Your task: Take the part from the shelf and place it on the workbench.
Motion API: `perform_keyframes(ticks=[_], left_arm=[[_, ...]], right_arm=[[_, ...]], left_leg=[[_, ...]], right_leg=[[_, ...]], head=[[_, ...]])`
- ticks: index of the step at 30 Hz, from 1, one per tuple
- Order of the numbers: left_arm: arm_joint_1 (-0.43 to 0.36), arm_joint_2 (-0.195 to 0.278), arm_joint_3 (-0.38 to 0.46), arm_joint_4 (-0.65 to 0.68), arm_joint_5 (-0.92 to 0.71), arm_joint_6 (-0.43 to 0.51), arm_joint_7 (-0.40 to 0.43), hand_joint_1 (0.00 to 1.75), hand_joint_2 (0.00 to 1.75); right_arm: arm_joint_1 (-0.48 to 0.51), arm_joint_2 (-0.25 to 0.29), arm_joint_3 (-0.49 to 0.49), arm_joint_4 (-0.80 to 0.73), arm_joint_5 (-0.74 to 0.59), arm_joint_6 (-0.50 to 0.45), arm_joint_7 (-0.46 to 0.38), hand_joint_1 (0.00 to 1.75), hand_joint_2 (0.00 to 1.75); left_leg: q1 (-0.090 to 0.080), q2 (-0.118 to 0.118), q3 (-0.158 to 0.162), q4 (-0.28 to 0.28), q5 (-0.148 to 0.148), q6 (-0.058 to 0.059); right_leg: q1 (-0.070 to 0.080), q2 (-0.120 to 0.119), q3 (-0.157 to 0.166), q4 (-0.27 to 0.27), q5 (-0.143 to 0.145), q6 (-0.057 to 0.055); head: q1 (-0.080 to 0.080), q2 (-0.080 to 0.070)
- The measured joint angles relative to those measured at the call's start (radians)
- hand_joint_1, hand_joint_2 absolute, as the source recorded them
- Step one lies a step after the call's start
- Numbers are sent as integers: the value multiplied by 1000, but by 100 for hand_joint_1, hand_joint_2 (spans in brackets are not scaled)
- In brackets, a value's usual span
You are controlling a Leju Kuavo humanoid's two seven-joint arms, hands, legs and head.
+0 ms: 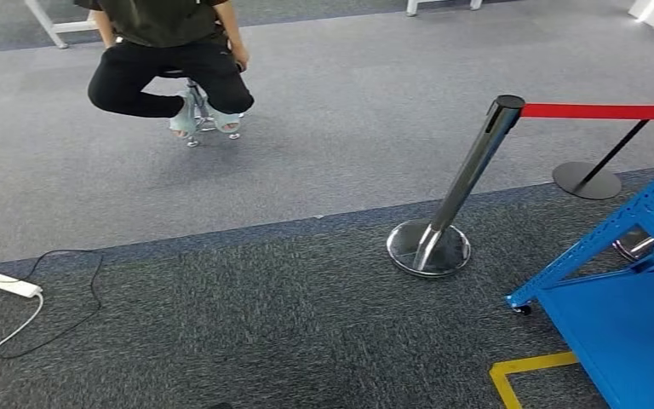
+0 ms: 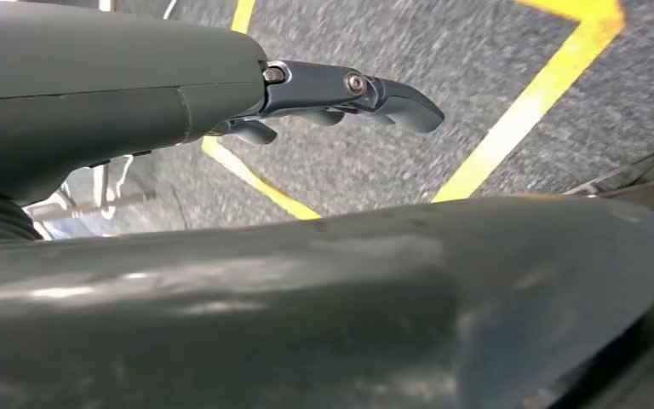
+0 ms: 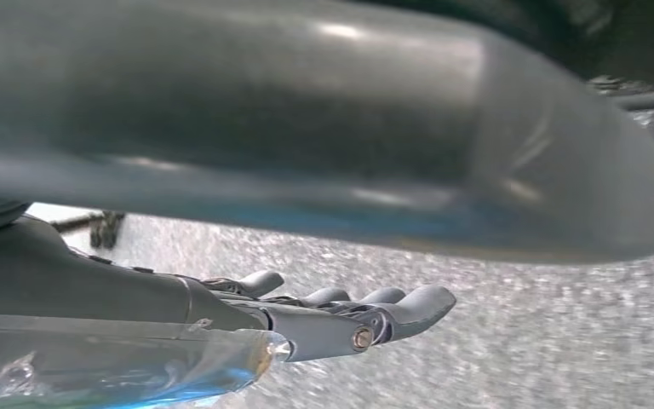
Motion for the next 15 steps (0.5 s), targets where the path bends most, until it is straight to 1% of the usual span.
perform_keyframes(ticks=[2, 3, 4, 5, 6, 7, 8, 9, 10, 11, 12, 13, 14, 15], left_arm=[[-1, 0, 0, 0, 0, -2, 3, 0, 0], [-2, 0, 0, 0, 0, -2, 5, 0, 0], [-3, 0, 0, 0, 0, -2, 7, 0, 0], [-4, 0, 0, 0, 0, -2, 7, 0, 0], [-4, 0, 0, 0, 1, -2, 7, 0, 0], [-3, 0, 0, 0, 1, -1, 7, 0, 0], [0, 0, 0, 0, 2, -1, 6, 0, 0], [2, 1, 0, 0, 2, -1, 6, 0, 0], [3, 2, 0, 0, 3, -1, 6, 0, 0], [2, 2, 0, 0, 3, -1, 6, 0, 0], [2, 2, 0, 0, 3, -1, 5, 0, 0], [1, 2, 0, 0, 2, -1, 4, 0, 0], [0, 2, 0, 0, 2, -1, 3, 0, 0], [0, 2, 0, 0, 2, -1, 2, 0, 0]], right_arm=[[2, 0, -2, -1, -2, 0, -1, 0, 0], [3, 0, -3, -1, -4, 0, -1, 0, 0], [5, 0, -4, -2, -4, 0, -1, 0, 0], [7, 0, -5, -2, -4, 0, 0, 0, 0], [6, 0, -6, -2, -4, 0, 0, 0, 0], [4, 0, -6, -2, -3, -1, 1, 0, 0], [1, 0, -6, -2, -3, -1, 1, 0, 0], [-1, 0, -6, -2, -2, -1, 1, 0, 0], [-1, 0, -7, -2, -2, -1, 1, 0, 0], [1, 0, -7, -2, -2, -2, 1, 0, 0], [3, 0, -8, -2, -4, -2, 1, 0, 0], [4, 0, -10, -2, -7, -3, 1, 0, 0], [3, 0, -12, -2, -9, -4, 3, 0, 0], [1, 0, -13, -2, -9, -5, 4, 0, 0]], left_leg=[[4, -43, 60, -147, 77, 9], [7, -60, 90, -221, 116, 17], [8, -64, 99, -242, 118, 26], [8, -51, 100, -245, 119, 33], [7, -36, 102, -247, 120, 40], [4, -20, 103, -248, 120, 44], [1, -3, 104, -248, 118, 48], [-2, 15, 106, -247, 116, 50], [-3, 30, 107, -247, 114, 51], [-4, 44, 110, -247, 112, 51], [-4, 56, 114, -247, 109, 50], [-4, 67, 119, -247, 106, 47], [-7, 78, 124, -247, 101, 43], [-9, 87, 129, -246, 97, 38]], right_leg=[[-4, 51, -8, -1, 5, 18], [-7, 80, -13, -2, 8, 30], [-7, 79, -21, 1, 7, 40], [-6, 54, -30, 16, -3, 44], [-4, 19, -48, 54, -25, 46], [-2, -20, -77, 114, -57, 48], [-1, -45, -113, 187, -91, 49], [-2, -56, -145, 252, -116, 50], [-2, -61, -163, 291, -125, 51], [-2, -63, -160, 289, -113, 50], [-2, -68, -135, 245, -85, 49], [-1, -84, -94, 173, -50, 46], [3, -106, -54, 102, -25, 43], [6, -122, -24, 48, -8, 37]], head=[[-2, 0], [-3, 0], [-3, 0], [1, 0], [4, 0], [8, 0], [11, 0], [11, 0], [11, 0], [11, 0], [11, 0], [11, 0], [11, 0], [11, 0]])
